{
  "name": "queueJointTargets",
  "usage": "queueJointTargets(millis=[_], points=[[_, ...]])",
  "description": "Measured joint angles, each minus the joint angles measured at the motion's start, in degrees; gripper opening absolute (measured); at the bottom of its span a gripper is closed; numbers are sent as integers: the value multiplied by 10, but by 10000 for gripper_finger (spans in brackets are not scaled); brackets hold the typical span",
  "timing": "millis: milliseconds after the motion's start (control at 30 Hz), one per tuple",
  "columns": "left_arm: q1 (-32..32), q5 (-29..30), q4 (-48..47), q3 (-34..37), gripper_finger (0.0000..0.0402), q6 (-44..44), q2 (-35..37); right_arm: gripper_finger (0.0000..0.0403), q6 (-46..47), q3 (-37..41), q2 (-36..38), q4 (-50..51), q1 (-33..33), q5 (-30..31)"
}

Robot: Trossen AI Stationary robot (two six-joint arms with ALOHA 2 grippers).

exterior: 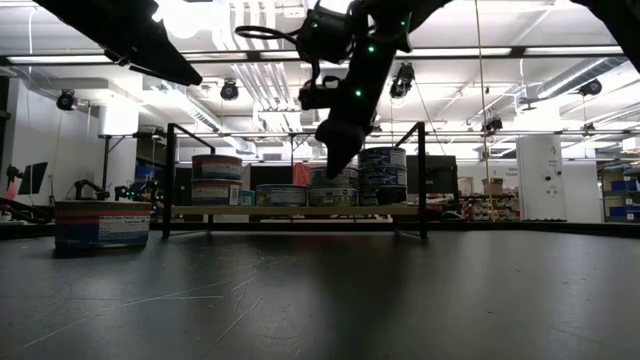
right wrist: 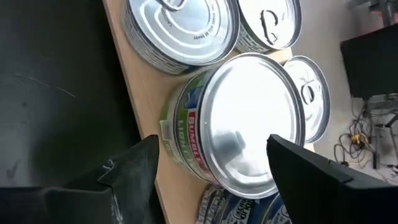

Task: Stack canned seafood by type on shelf
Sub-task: Stack the blue tuna can on top of the other blue tuna cans on the shelf

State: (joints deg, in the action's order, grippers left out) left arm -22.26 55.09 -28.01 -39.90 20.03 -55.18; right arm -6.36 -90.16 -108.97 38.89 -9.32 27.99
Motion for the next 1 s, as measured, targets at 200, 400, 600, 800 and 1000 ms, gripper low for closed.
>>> queueJointTargets(millis=[200,400,600,800,1000], points=[[0,-1,-3,0,338,0,0,292,17,-15,6,25,6,-18],[0,-2,-5,0,338,12,0,280,47,-47,16,89,21,-69],[0,-36,-9,1,338,35,0,253,66,-50,32,114,53,-147],[-4,-113,12,1,338,70,0,221,79,-28,53,132,114,-150],[-25,-155,40,2,338,75,-2,193,82,-6,65,130,177,-150]])
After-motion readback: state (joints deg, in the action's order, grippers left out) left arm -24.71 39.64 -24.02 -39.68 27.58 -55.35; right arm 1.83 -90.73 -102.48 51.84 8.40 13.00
